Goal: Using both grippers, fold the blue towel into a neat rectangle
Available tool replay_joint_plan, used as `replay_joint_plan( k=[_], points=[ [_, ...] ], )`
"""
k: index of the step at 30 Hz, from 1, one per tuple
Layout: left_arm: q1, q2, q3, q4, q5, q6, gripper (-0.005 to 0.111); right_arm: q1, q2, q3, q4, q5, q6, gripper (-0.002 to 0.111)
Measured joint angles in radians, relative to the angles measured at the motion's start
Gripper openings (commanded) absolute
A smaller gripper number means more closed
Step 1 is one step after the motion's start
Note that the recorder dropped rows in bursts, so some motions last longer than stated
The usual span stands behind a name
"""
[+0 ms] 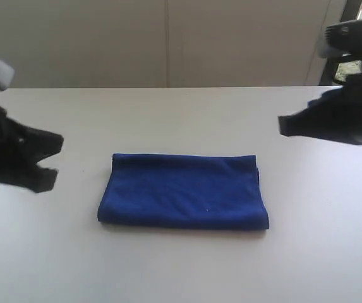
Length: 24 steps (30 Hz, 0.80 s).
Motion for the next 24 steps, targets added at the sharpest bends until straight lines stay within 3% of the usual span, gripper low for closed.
replay_joint_plan(
  k=[3,6,11,19,24],
  points=[
    [0.0,-0.287,0.191,0.0,0.018,-0.064,0.0,0.0,-0.306,0.215,0.071,-0.031,0.025,0.0],
    [0.0,-0.549,0.409,0.0,-0.089,-0.081,0.0,0.0,-0.52,0.417,0.083,-0.108,0.061,0.0],
    [0.0,-0.647,0.598,0.0,-0.245,-0.082,0.0,0.0,-0.578,0.552,0.087,-0.153,0.069,0.0],
    [0.0,-0.648,0.654,0.0,-0.232,-0.076,0.0,0.0,-0.579,0.642,0.0,-0.303,-0.043,0.0],
    [0.0,-0.648,0.654,0.0,-0.232,-0.071,0.0,0.0,-0.579,0.677,-0.004,-0.286,-0.049,0.0]
  ],
)
